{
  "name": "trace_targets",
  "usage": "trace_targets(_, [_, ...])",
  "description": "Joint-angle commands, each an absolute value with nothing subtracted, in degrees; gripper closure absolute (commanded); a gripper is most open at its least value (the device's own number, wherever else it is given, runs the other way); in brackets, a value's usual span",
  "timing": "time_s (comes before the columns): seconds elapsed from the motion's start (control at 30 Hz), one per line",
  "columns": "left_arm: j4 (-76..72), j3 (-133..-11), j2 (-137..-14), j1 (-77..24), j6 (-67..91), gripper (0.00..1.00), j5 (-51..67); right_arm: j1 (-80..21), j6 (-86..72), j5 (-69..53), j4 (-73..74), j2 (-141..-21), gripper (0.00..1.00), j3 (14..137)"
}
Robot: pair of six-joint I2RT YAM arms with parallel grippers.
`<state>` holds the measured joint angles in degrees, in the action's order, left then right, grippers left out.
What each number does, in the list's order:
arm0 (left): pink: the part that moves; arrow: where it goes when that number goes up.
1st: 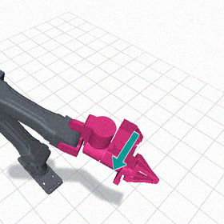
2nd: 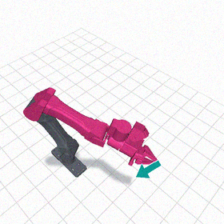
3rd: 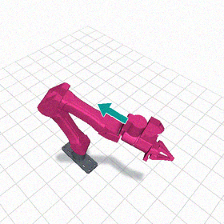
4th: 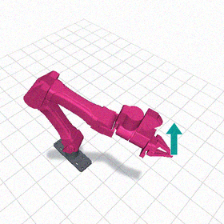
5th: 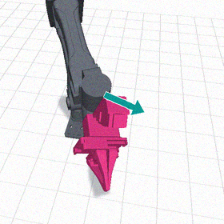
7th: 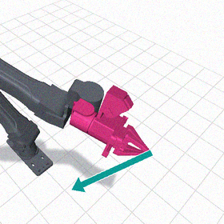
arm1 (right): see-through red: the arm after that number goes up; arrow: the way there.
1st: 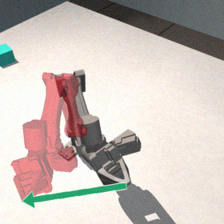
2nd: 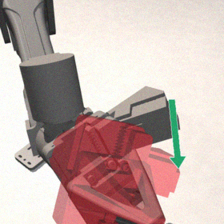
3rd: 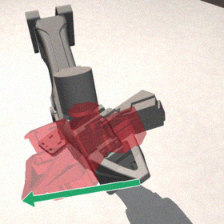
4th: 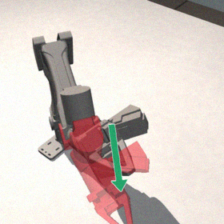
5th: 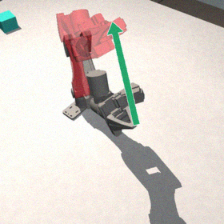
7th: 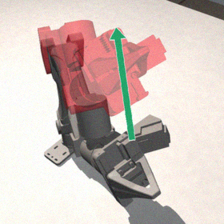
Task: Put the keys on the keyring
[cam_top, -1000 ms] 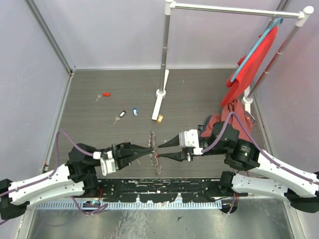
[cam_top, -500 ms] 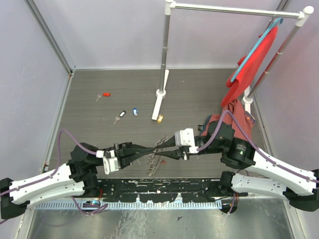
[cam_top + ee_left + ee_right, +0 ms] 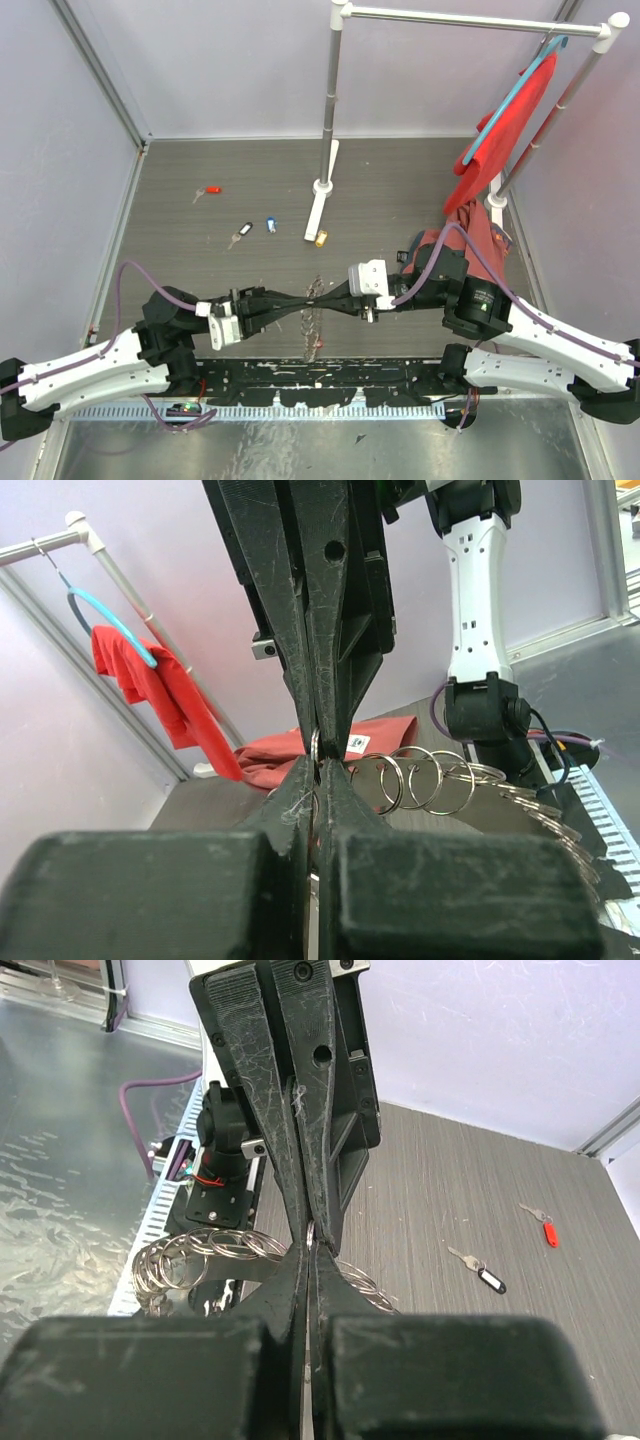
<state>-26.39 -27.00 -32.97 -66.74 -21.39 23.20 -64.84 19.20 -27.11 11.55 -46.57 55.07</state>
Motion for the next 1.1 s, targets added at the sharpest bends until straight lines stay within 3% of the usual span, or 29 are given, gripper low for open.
trace_targets(0.0, [-27.6, -28.8, -31.8, -66.7, -22.8, 0.86, 22.4, -65.1, 18.5, -25.3, 9.3, -46.0, 0.99, 56.6])
trace_targets(0.1, [-27.7, -28.8, -31.5, -66.6, -22.6, 0.71, 22.7, -65.1, 17.6, -25.4, 6.6, -45.0, 0.99, 55.3])
trace_targets(0.23, [-28.3, -28.3, -30.6, -66.6, -22.2, 0.66, 22.7, -65.1, 15.6, -25.7, 1.4, -43.5, 0.99, 53.1])
trace_targets(1.07, [-36.8, -26.9, -30.7, -66.6, -16.3, 0.75, 20.4, -65.1, 8.0, -26.5, -19.8, -41.5, 0.99, 46.0])
